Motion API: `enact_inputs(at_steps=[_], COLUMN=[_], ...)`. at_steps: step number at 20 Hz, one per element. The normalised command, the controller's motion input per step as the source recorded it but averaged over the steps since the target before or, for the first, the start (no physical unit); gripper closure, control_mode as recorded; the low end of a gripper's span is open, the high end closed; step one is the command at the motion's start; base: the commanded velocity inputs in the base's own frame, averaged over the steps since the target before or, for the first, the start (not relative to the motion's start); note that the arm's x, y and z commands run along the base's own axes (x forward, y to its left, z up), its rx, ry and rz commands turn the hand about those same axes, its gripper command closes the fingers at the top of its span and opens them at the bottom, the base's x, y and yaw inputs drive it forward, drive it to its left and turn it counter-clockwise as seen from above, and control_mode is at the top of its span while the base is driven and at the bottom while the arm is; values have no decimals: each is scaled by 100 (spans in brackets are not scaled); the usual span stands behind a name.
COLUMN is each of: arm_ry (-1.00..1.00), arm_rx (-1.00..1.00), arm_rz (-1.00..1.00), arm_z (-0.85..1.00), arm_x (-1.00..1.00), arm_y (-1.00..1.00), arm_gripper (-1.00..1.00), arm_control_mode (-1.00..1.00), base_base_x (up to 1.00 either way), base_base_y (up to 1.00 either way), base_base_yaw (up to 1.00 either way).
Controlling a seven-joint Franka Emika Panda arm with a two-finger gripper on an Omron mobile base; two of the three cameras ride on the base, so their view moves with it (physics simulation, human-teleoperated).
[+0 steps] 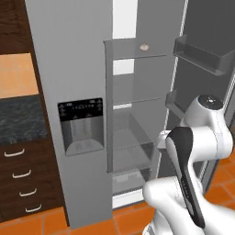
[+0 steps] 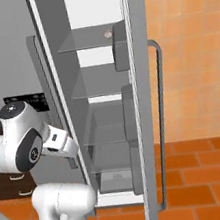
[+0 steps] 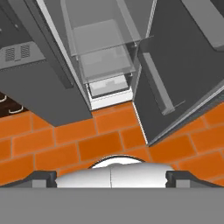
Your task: Place one garlic and one steak in each tupperware on the nearby counter, to pack two identical lunches.
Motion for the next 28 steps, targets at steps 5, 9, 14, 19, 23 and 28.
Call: enact_inputs(at_steps=[5,9,14,19,23,28], arm_ry=[0,0,0,0,0,0], arm_rx=[0,0,0,0,0,0], arm_rz=[0,0,0,0,0,0], arm_z=[0,0,0,0,0,0], arm_x=[0,0,0,0,0,0], arm_y=[0,0,0,0,0,0], arm_gripper=[-100,-100,-100,-100,-100,-100], arm_control_mode=[100,100,100,100,100,100], base_base_x=[20,57,63,22,42,54], base_base_y=[2,-4,-24,-47,-5,0], base_base_yaw=[0,0,-1,-4,-2,0])
